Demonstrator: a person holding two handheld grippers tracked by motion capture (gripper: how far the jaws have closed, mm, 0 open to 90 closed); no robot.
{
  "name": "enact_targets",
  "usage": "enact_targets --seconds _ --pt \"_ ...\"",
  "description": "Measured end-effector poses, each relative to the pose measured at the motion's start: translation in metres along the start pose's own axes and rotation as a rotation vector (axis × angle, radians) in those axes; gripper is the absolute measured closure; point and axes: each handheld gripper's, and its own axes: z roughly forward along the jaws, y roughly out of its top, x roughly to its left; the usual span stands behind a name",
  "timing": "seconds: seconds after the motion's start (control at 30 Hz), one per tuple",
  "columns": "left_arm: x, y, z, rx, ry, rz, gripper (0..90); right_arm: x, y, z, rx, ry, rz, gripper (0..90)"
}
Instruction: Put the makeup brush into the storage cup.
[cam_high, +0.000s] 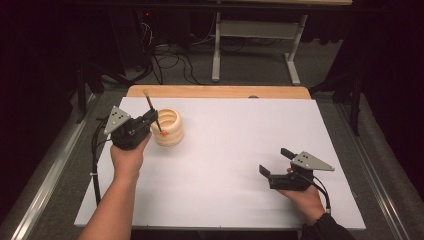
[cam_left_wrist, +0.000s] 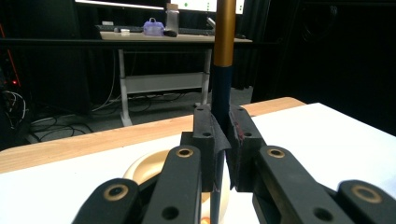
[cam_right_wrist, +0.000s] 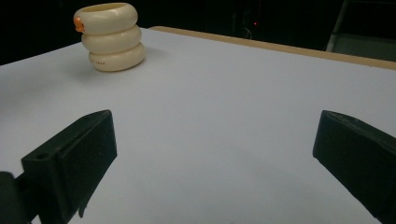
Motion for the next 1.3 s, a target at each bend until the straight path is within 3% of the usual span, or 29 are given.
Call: enact_targets --seconds 0.6,1.3 --pt "0.009 0.006 0.022 0.010 0.037 0.014 83.4 0.001 0.000 0.001 -0.002 0.003 -0.004 0.9" --pt "0.010 -0.001 0.032 0.037 0.045 0.023 83.3 0.002 0.000 0.000 -0.003 0.005 0.001 0.9"
